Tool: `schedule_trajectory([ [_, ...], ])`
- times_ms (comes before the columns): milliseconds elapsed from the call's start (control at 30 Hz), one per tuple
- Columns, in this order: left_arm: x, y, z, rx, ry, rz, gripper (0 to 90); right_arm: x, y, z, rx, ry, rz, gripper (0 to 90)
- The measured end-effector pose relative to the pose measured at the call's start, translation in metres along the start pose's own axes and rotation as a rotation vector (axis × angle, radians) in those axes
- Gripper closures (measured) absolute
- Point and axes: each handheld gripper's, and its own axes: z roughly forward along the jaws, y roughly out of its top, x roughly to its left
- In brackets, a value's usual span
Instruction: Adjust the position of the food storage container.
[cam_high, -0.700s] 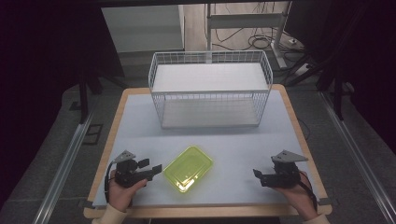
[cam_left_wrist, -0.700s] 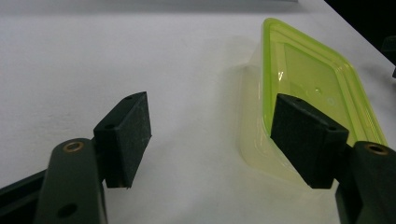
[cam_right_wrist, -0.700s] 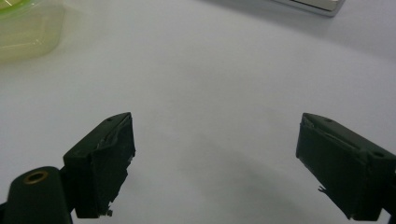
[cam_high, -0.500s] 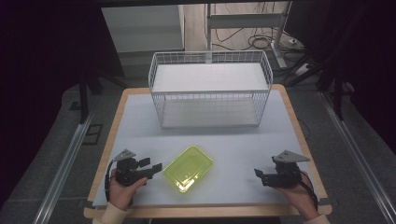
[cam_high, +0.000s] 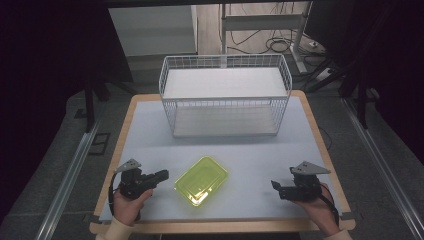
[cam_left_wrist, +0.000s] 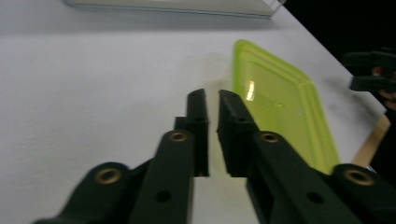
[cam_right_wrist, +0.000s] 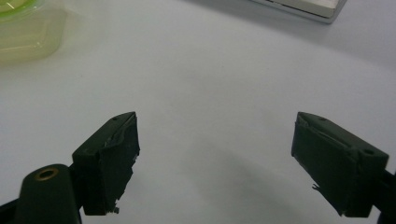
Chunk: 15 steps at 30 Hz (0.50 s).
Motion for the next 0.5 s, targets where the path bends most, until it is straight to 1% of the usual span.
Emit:
schedule_trajectory([
  [67, -0.007, 0.002, 0.001, 0.004, -0.039, 0.004, 89.8, -0.001, 0.0, 0.001, 0.001, 0.0, 0.001, 15.5],
  [100, -0.012, 0.003, 0.002, 0.008, -0.053, 0.014, 89.8, -0.001, 0.0, 0.001, 0.002, 0.0, 0.002, 15.5],
  [200, -0.029, 0.005, 0.006, 0.028, -0.098, 0.054, 89.9, -0.001, 0.0, 0.0, 0.001, -0.002, 0.0, 16.1],
  [233, -0.04, 0.005, 0.011, 0.047, -0.123, 0.082, 89.8, -0.001, 0.0, 0.0, 0.001, -0.002, -0.001, 16.1],
  [267, -0.04, 0.005, 0.011, 0.047, -0.123, 0.082, 89.9, -0.001, 0.0, 0.0, 0.001, -0.002, -0.001, 16.1],
  [300, -0.051, 0.005, 0.016, 0.069, -0.143, 0.103, 89.8, -0.001, 0.0, 0.0, 0.001, -0.001, -0.002, 16.1],
  [333, -0.051, 0.005, 0.016, 0.069, -0.143, 0.103, 89.9, -0.001, 0.0, 0.0, 0.001, -0.001, -0.002, 16.1],
  [400, -0.06, 0.003, 0.02, 0.087, -0.152, 0.121, 90.0, -0.001, 0.0, -0.001, -0.001, -0.001, 0.002, 16.1],
  [500, -0.071, 0.0, 0.026, 0.124, -0.159, 0.152, 90.0, 0.0, 0.001, -0.003, -0.012, -0.001, 0.004, 16.1],
])
